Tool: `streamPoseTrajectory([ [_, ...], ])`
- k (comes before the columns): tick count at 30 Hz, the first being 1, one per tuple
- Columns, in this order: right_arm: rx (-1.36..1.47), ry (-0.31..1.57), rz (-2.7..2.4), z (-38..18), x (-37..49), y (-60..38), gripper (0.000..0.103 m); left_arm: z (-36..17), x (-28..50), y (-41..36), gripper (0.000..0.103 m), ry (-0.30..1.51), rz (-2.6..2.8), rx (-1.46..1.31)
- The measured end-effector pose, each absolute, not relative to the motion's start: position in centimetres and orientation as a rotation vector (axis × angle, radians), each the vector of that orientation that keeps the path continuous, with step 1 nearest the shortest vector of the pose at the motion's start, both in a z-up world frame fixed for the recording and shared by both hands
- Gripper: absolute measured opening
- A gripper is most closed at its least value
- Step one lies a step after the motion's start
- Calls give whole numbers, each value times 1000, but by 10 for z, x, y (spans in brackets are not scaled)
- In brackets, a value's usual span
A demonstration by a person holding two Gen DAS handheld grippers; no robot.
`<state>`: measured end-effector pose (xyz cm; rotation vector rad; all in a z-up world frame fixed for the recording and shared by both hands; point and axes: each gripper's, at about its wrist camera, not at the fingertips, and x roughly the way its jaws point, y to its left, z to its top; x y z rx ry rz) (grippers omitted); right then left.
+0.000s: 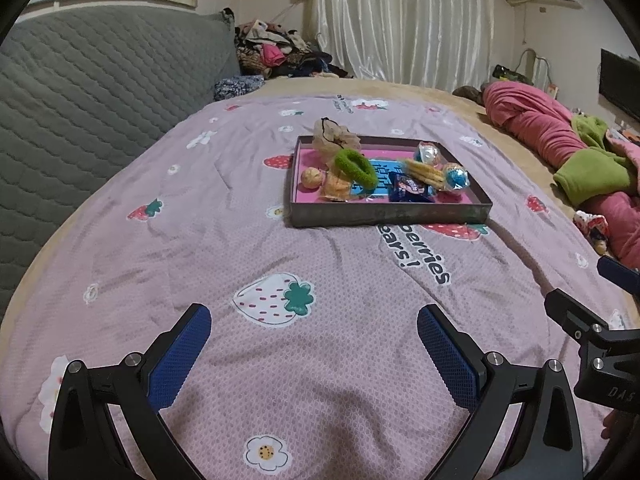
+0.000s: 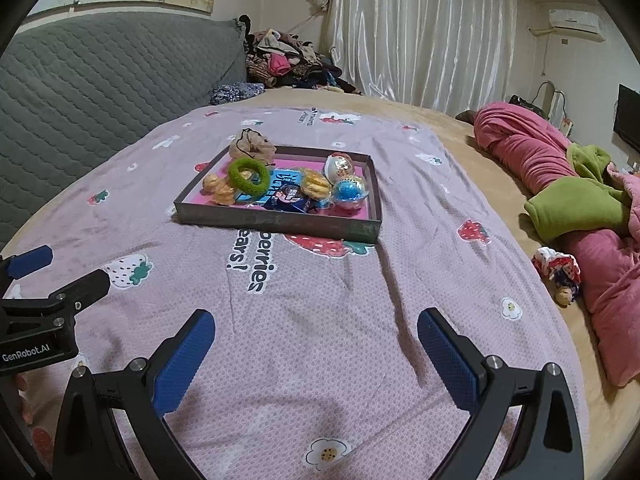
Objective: Organize objects
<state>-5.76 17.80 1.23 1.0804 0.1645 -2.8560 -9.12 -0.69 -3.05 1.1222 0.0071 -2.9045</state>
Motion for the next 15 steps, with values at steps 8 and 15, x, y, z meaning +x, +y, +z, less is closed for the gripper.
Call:
streamPoseTrajectory([
  [8,1088,145,-2866,6,-59,181,102,-33,-90,-4,103,-9,-2921,1086],
  [15,1094,140,-2866,1,-59,182,102,-35,-90,-7,103,4,-2923,1100],
])
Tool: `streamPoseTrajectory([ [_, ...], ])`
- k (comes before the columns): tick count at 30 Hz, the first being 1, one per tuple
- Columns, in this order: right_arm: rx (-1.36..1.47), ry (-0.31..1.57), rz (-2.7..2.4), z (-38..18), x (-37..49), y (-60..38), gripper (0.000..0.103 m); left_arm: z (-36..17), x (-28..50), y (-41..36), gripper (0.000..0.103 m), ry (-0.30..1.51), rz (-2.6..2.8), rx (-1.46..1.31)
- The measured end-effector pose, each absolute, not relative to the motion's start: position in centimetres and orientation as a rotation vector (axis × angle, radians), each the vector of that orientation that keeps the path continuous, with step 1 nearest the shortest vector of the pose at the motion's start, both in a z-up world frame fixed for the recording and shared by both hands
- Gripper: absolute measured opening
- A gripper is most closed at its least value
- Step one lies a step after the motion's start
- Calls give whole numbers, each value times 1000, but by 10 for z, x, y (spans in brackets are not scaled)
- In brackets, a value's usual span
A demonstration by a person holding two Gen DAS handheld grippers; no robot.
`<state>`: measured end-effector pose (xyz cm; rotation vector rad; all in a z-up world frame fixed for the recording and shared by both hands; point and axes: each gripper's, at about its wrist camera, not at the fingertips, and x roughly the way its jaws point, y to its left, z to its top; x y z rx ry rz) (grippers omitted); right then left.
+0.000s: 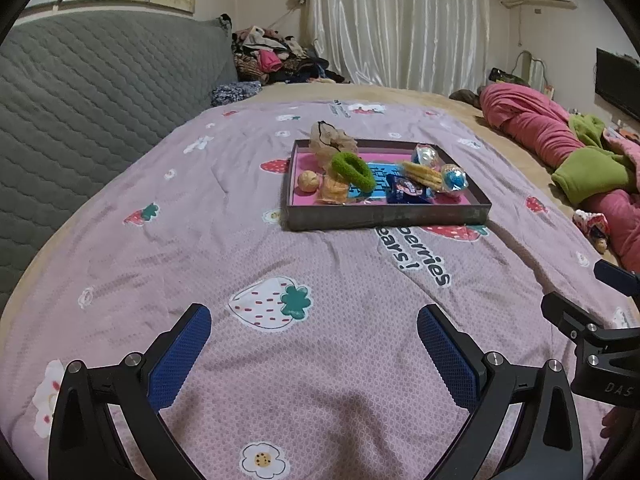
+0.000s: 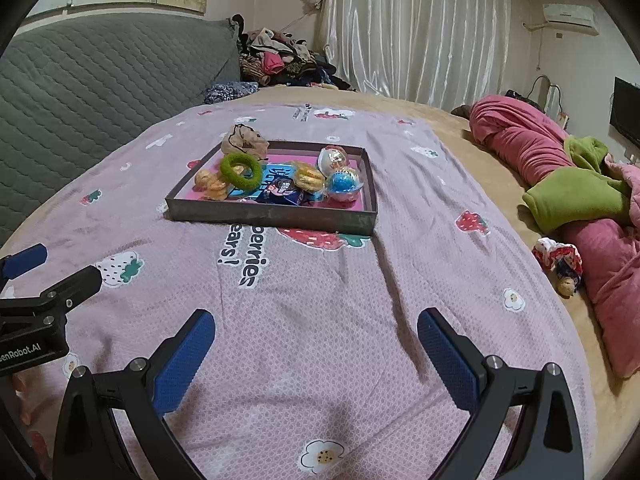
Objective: Organize objects
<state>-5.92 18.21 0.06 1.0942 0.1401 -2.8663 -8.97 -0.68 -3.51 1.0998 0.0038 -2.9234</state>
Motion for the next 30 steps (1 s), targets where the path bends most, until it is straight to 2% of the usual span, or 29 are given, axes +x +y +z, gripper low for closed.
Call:
streamPoseTrajectory([
  [30,1129,153,-2865,-5,-60,181,102,-39,-90,-4,103,-20,-2941,1057],
])
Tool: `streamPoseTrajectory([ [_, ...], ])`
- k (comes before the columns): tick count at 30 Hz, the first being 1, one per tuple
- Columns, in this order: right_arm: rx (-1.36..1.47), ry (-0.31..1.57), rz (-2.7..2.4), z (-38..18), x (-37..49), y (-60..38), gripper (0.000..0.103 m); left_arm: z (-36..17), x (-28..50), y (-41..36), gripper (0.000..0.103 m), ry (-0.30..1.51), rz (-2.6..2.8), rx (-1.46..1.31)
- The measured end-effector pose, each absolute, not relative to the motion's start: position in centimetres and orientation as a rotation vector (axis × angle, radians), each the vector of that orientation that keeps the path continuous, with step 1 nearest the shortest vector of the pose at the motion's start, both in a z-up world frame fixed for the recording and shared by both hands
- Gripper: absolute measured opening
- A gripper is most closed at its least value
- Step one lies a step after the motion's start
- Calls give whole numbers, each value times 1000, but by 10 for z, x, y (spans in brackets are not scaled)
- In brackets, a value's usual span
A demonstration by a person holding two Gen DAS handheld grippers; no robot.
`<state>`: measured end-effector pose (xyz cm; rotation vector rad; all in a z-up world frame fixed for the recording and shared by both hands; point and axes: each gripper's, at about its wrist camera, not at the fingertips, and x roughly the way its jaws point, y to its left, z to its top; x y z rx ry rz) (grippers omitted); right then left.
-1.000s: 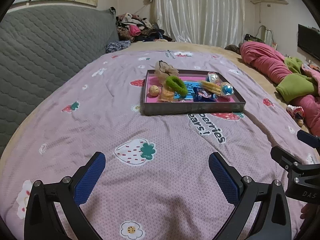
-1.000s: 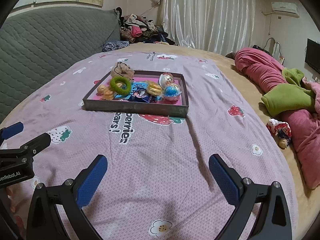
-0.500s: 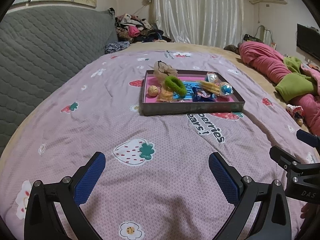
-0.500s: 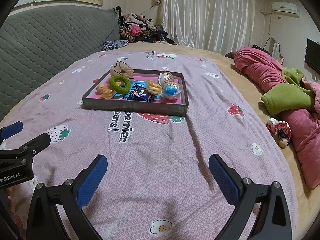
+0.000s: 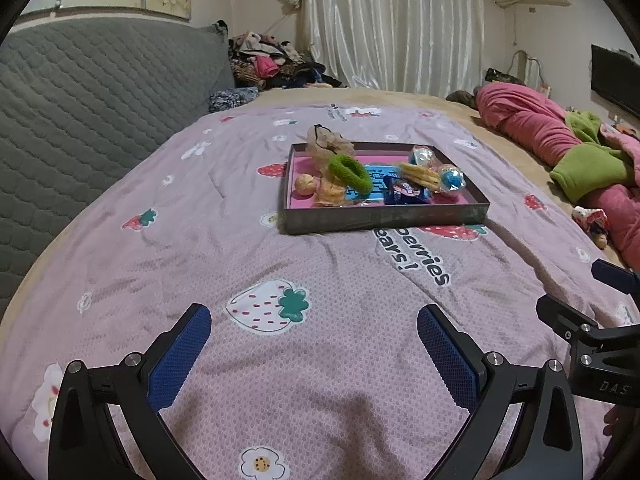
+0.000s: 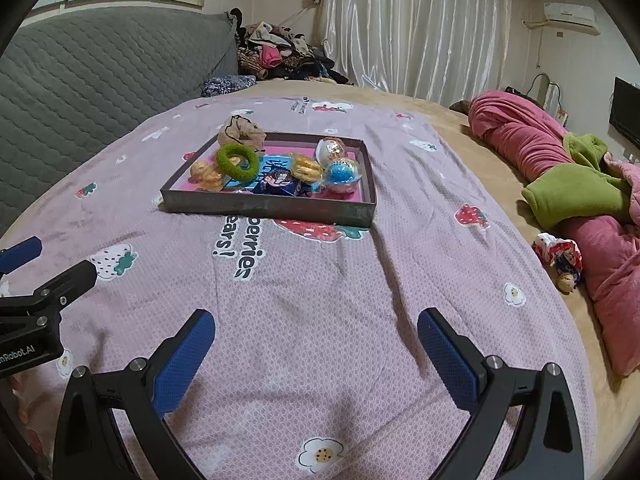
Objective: Organize objects
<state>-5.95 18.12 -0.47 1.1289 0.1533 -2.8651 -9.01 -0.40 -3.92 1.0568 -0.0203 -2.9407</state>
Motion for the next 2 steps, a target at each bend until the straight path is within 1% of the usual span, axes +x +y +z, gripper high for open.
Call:
streamPoseTrajectory([
  [2,1132,154,-2866,-5,-60,181,102,-40,-90,-4,103,-26,-2937,1065],
])
